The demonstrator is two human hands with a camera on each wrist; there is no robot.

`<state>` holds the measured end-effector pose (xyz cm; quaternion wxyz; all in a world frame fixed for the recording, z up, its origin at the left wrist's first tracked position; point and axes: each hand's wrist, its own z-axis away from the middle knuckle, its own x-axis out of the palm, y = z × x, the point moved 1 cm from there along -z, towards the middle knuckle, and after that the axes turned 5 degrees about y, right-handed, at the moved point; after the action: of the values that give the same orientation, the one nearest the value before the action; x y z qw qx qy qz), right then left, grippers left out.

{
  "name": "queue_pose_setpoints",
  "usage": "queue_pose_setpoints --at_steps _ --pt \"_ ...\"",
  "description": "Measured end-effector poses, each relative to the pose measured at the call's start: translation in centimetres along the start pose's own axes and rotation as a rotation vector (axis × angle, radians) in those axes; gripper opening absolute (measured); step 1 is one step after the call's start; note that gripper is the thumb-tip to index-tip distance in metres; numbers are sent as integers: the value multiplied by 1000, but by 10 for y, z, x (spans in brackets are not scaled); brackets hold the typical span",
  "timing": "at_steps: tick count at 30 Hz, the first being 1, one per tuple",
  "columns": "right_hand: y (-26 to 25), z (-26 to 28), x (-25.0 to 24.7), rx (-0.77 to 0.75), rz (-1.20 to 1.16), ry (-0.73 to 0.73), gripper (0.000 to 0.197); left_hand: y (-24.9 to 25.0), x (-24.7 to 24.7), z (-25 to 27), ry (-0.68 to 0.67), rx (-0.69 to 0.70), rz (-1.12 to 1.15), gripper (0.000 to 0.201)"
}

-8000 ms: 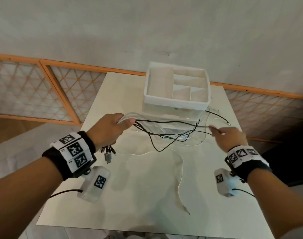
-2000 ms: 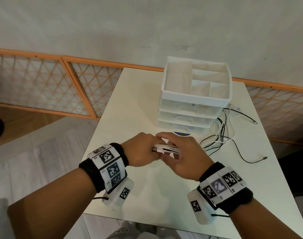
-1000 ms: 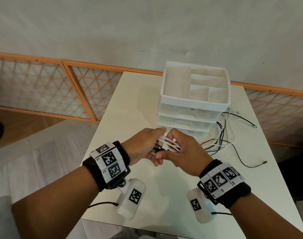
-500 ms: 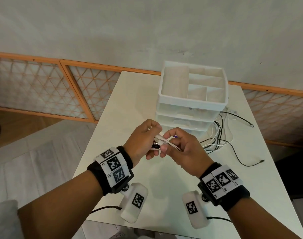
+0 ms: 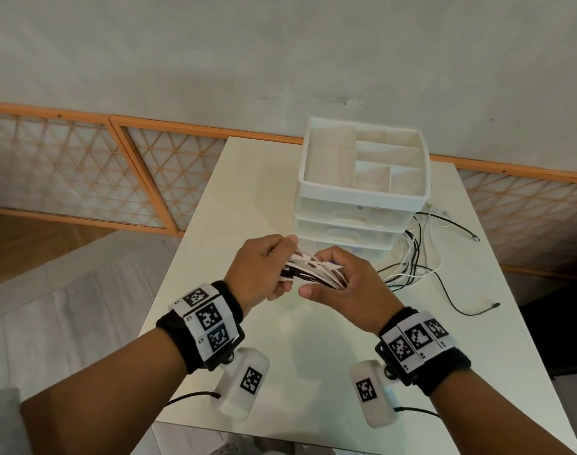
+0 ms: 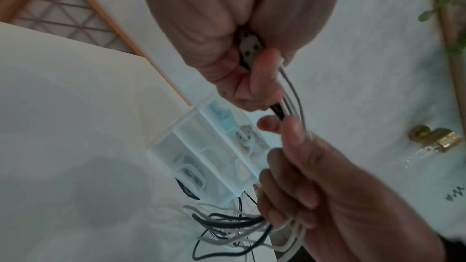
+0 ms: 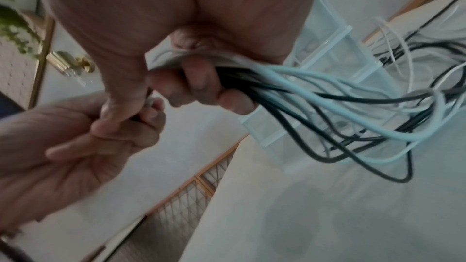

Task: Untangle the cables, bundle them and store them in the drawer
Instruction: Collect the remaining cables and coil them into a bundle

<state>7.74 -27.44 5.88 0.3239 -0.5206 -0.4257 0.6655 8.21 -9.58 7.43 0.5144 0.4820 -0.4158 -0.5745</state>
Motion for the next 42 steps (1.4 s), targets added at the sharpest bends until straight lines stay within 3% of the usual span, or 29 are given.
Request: queue_pose_setpoints --at_steps 4,8,12,15,17,20,23,25,28,30,32,34,36,38,41,42 --pt "9 -2 3 -42 157 29 29 1 -3 3 -146 24 -70 32" --pt "6 -4 2 -67 210 49 21 -1 -7 0 -173 56 -105 22" --pt "4 -1 -9 -104 134 27 10 -3 -22 -7 -194 52 -306 38" --pt "5 -3 -6 -158 236 -19 12 11 -21 -12 -49 247 -580 55" --pt "2 -6 0 -204 293 -31 14 25 -6 -11 -80 354 -563 56" --pt "-10 -12 7 -277 327 53 17 22 20 -5 -251 317 -646 67" --pt "-17 -12 -2 -273 198 134 14 9 23 -6 -184 307 -716 79" --pt "-10 -7 -15 -236 100 130 19 12 15 -10 -125 273 -717 74" --pt "20 -4 -37 -186 254 129 18 26 -2 -13 -83 221 -606 66" --pt "35 -6 -52 -173 364 206 23 32 -9 -12 -175 200 -618 64" --pt "35 -11 -68 -272 434 410 23 30 -11 -12 -262 188 -807 61" --pt "25 -13 -82 -399 466 634 20 22 -14 -15 -239 187 -964 57" --pt "22 -11 -88 -443 527 713 20 18 -22 -21 -120 181 -952 56" --pt "36 -7 -80 -366 665 600 18 19 -30 -28 43 198 -793 55" --pt "89 1 -56 37 955 172 6 29 -32 -35 189 225 -392 54" --pt "107 5 -53 163 988 103 3 33 -31 -34 219 199 -268 53"
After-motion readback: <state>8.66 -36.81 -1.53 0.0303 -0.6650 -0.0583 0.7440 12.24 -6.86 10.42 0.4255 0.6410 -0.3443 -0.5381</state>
